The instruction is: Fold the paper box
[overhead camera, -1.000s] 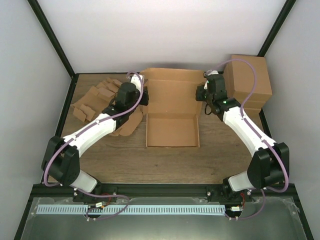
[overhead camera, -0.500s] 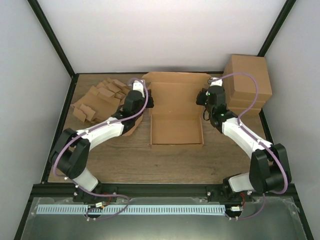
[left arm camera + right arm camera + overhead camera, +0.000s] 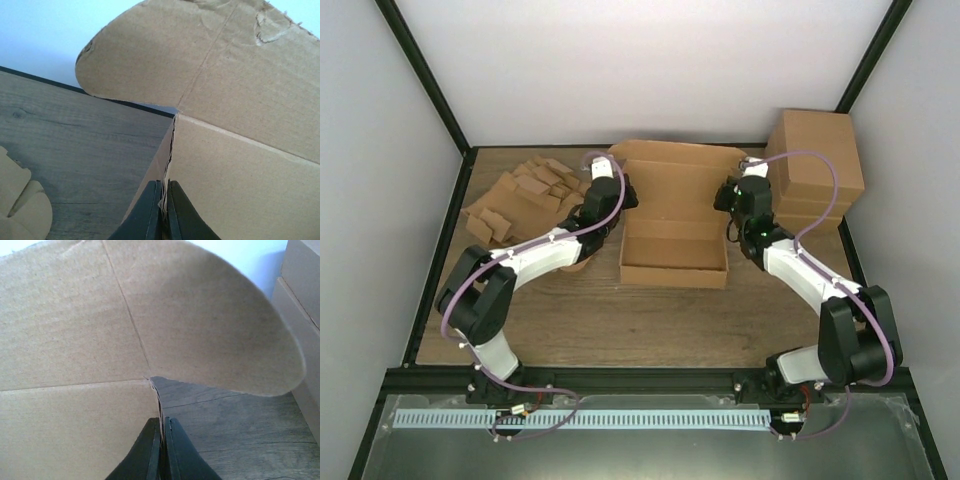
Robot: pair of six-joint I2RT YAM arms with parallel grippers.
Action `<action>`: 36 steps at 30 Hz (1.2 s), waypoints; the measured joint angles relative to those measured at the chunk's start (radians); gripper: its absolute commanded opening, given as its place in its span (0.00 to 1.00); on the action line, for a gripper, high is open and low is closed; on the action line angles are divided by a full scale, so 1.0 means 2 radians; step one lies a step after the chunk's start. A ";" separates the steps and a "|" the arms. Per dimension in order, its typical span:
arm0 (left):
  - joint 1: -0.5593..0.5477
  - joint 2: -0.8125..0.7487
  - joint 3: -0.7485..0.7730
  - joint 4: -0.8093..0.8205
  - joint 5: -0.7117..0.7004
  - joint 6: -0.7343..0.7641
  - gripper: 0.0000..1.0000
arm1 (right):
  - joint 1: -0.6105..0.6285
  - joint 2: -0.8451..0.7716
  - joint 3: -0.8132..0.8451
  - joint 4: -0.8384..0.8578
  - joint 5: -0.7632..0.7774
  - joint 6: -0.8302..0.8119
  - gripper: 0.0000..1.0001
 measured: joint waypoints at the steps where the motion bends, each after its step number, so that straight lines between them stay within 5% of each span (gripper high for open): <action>1: 0.000 0.003 0.002 0.002 0.000 -0.003 0.04 | 0.000 0.001 0.000 0.001 0.001 0.000 0.01; 14: -0.004 0.007 -0.014 -0.023 0.013 -0.014 0.05 | -0.001 0.001 -0.032 -0.004 0.001 -0.002 0.01; 16: -0.006 0.000 -0.026 -0.026 0.021 -0.013 0.15 | -0.001 -0.004 -0.044 0.002 0.000 -0.003 0.01; 18: -0.007 -0.010 -0.030 -0.033 0.033 -0.008 0.38 | -0.001 -0.015 -0.056 0.009 -0.002 -0.006 0.01; 23: -0.019 -0.052 -0.036 -0.082 0.066 0.023 0.74 | 0.002 -0.042 -0.082 0.028 -0.007 -0.014 0.01; 36: -0.014 -0.181 0.047 -0.301 0.072 0.166 0.96 | 0.002 -0.054 -0.104 0.059 -0.031 -0.051 0.01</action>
